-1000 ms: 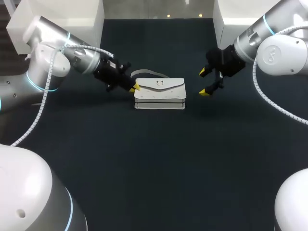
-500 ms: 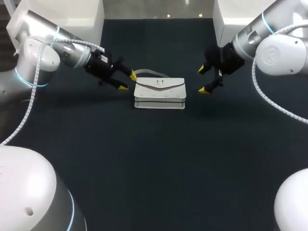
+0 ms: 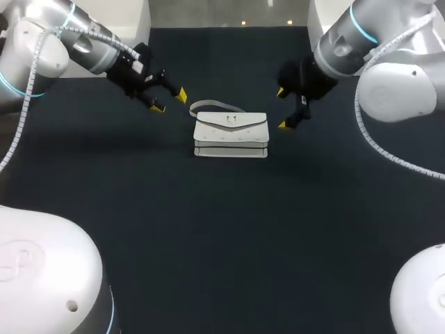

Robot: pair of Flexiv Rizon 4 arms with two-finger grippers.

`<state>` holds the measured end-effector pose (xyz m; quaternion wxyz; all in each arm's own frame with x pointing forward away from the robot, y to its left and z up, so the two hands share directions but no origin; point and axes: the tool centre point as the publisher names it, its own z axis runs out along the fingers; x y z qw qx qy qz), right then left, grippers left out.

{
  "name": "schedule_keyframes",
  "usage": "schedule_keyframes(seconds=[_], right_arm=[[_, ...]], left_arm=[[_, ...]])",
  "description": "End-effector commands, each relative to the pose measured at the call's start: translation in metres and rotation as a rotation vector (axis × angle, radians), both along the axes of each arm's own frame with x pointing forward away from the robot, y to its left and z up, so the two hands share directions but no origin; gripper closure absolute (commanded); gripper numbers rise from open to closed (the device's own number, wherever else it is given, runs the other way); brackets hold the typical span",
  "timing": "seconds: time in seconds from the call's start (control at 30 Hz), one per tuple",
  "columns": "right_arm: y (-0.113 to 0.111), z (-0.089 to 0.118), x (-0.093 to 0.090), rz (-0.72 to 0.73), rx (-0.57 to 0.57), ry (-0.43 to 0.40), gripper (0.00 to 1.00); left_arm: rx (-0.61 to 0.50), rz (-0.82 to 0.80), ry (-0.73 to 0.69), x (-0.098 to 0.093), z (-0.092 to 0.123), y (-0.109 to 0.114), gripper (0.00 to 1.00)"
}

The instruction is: Pick up the bag, open it, inspect its contents, close it, and place it on the opposite side

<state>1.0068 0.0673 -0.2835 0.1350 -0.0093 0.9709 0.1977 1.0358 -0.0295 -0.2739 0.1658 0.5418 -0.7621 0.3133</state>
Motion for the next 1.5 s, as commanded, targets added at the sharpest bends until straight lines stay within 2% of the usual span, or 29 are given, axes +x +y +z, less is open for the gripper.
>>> schedule_keyframes(seconds=[0.03, 0.23, 0.4, 0.5, 0.57, 0.6, 0.63, 0.97, 1.03, 1.07, 1.17, 1.27, 1.37, 1.5], right_arm=[[0.012, -0.003, -0.008, -0.059, -0.150, -0.083, 0.00], [0.021, -0.001, -0.013, -0.058, -0.211, -0.153, 0.00], [0.026, -0.001, -0.017, -0.058, -0.241, -0.233, 0.00], [0.026, -0.002, -0.020, -0.072, -0.262, -0.284, 0.00], [0.026, -0.005, -0.022, -0.091, -0.289, -0.304, 0.00], [0.026, -0.007, -0.022, -0.083, -0.263, -0.261, 0.00], [0.017, -0.006, -0.020, -0.106, -0.204, -0.176, 0.00], [0.017, -0.006, -0.020, -0.106, -0.204, -0.176, 0.00], [0.017, -0.006, -0.020, -0.106, -0.204, -0.176, 0.00], [0.020, -0.002, -0.017, -0.099, -0.243, -0.222, 0.00], [0.033, 0.005, -0.016, -0.083, -0.251, -0.326, 0.00], [0.044, 0.001, -0.019, -0.086, -0.281, -0.388, 0.00], [0.054, -0.006, -0.025, -0.081, -0.275, -0.419, 0.00], [0.061, -0.018, -0.029, -0.083, -0.263, -0.446, 0.00]], left_arm=[[0.072, -0.148, -0.024, 0.007, 0.019, 0.011, 0.00], [0.186, -0.356, -0.160, 0.005, 0.032, 0.013, 0.00], [0.274, -0.469, -0.252, 0.002, 0.039, 0.010, 0.00], [0.309, -0.513, -0.271, 0.000, 0.041, 0.008, 0.00], [0.293, -0.476, -0.270, 0.005, 0.044, 0.006, 0.00], [0.293, -0.476, -0.270, 0.005, 0.044, 0.006, 0.00], [0.293, -0.476, -0.270, 0.005, 0.044, 0.006, 0.00], [0.293, -0.476, -0.270, 0.005, 0.044, 0.006, 0.00], [0.304, -0.544, -0.354, 0.005, 0.045, 0.001, 0.00], [0.307, -0.584, -0.398, 0.006, 0.047, 0.000, 0.00], [0.351, -0.711, -0.507, 0.013, 0.049, -0.005, 0.00], [0.399, -0.833, -0.601, 0.019, 0.045, -0.010, 0.00], [0.455, -0.940, -0.676, 0.023, 0.042, -0.013, 0.00], [0.456, -1.070, -0.750, 0.027, 0.043, -0.015, 0.00]])
